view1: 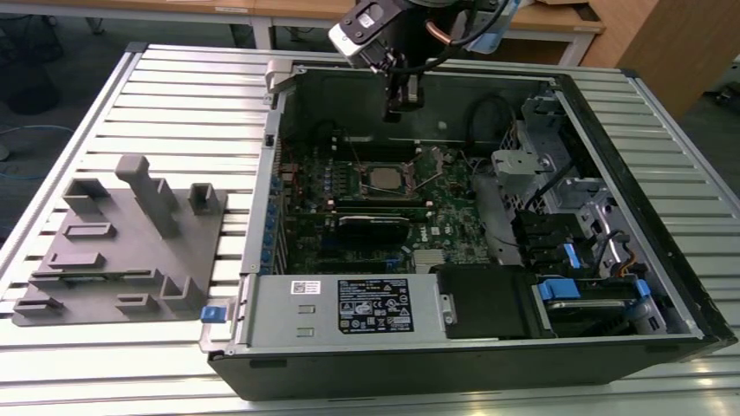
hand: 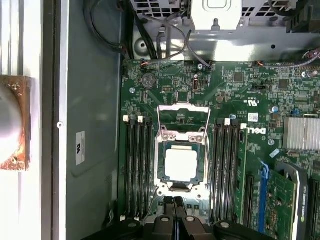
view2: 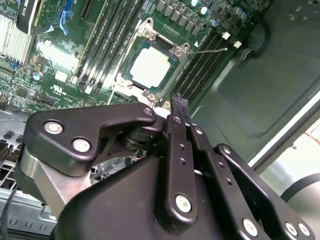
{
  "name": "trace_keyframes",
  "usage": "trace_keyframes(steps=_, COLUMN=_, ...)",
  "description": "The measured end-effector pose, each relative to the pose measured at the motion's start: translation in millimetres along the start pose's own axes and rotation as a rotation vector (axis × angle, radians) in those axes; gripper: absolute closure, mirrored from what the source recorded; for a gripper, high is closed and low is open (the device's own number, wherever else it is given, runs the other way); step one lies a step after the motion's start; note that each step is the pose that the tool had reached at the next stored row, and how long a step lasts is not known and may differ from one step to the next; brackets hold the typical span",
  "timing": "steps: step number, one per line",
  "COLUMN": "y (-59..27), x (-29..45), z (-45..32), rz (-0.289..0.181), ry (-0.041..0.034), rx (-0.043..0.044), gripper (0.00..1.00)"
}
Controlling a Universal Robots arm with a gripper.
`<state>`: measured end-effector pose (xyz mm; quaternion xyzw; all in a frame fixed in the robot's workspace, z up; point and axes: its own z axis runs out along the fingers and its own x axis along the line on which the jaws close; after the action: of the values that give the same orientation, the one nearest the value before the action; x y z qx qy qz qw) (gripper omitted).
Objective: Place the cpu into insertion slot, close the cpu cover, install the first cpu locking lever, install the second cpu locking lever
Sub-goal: 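Close the cpu cover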
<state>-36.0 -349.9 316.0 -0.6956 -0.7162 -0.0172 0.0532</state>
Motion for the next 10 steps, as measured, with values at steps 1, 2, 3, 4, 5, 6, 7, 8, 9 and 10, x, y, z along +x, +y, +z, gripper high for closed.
trace_keyframes(steps=1, y=0.0, x=-0.1, z=0.7, rz=-0.002, ry=-0.0002, rx=-0.0030, gripper=0.89)
trace_keyframes(steps=2, y=0.1, x=-0.1, z=1.1, rz=-0.003, ry=-0.0004, rx=-0.0056, gripper=0.89)
trace_keyframes(steps=3, y=0.1, x=-0.1, z=1.2, rz=-0.003, ry=-0.0007, rx=-0.0062, gripper=0.89)
trace_keyframes(steps=4, y=0.1, x=-0.1, z=1.2, rz=-0.003, ry=-0.0006, rx=-0.0063, gripper=0.89)
trace_keyframes(steps=5, y=0.1, x=-0.2, z=2.2, rz=-0.003, ry=-0.0002, rx=-0.0075, gripper=0.89)
trace_keyframes(steps=6, y=0.1, x=-0.3, z=3.2, rz=-0.003, ry=-0.0002, rx=-0.0104, gripper=0.89)
trace_keyframes(steps=7, y=0.1, x=-0.4, z=4.2, rz=-0.004, ry=-0.0005, rx=-0.0137, gripper=0.89)
trace_keyframes(steps=8, y=0.2, x=-0.5, z=5.3, rz=-0.004, ry=-0.0006, rx=-0.0169, gripper=0.89)
trace_keyframes(steps=9, y=0.2, x=-0.7, z=6.6, rz=-0.004, ry=-0.0007, rx=-0.0195, gripper=0.89)
trace_keyframes(steps=10, y=0.3, x=-0.8, z=8.0, rz=-0.005, ry=-0.0008, rx=-0.0214, gripper=0.89)
